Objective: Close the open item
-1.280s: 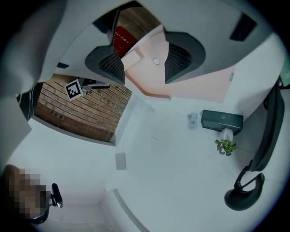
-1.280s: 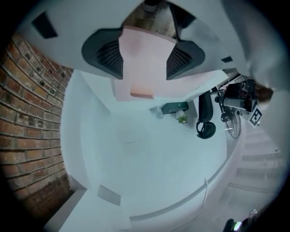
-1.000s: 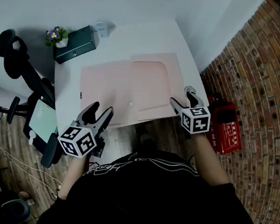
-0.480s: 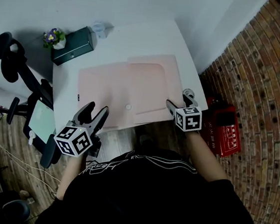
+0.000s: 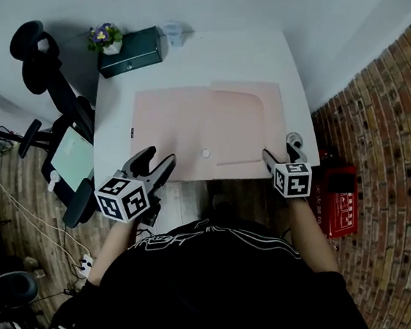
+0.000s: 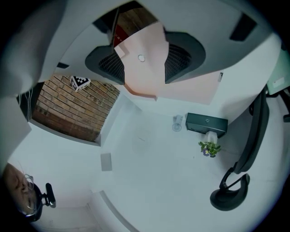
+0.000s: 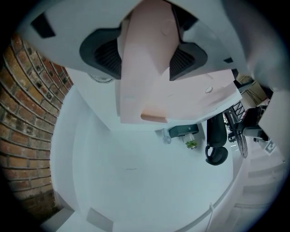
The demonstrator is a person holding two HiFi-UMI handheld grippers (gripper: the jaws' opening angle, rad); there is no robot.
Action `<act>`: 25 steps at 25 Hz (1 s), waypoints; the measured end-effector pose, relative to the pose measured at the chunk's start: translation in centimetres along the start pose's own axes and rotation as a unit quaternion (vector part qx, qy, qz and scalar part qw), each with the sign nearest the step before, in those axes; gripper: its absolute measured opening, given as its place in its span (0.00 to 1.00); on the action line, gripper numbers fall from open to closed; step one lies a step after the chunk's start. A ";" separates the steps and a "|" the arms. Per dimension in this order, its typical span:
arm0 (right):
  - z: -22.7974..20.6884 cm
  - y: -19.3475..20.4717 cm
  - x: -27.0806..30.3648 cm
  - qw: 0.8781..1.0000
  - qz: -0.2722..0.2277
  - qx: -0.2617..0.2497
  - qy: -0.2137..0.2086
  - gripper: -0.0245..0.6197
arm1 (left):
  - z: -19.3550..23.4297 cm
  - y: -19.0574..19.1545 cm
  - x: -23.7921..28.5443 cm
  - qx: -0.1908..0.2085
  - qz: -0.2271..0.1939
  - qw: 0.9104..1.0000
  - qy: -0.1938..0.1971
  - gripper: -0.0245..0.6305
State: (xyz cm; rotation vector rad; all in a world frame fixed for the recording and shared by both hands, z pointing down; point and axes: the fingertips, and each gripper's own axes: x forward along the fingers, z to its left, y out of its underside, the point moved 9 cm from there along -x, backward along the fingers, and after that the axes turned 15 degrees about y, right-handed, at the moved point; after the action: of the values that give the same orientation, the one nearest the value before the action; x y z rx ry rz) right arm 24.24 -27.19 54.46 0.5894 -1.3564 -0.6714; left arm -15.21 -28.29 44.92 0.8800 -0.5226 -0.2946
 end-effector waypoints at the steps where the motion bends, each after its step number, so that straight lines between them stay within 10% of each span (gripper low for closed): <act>1: 0.1 0.1 -0.1 1.000 0.000 -0.004 -0.001 0.55 | 0.1 0.4 -0.4 -0.004 0.001 1.000 -0.003 0.47; 25: 1.0 -0.1 -1.8 0.999 -0.008 -0.052 0.009 0.56 | 5.7 11.9 -10.4 -0.069 0.069 0.987 -0.130 0.46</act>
State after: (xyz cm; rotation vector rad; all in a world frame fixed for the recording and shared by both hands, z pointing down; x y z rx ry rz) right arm 23.12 -25.96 53.28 0.5224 -1.2942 -0.7433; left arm -26.59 -20.11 54.07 0.6715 -0.7925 -0.3170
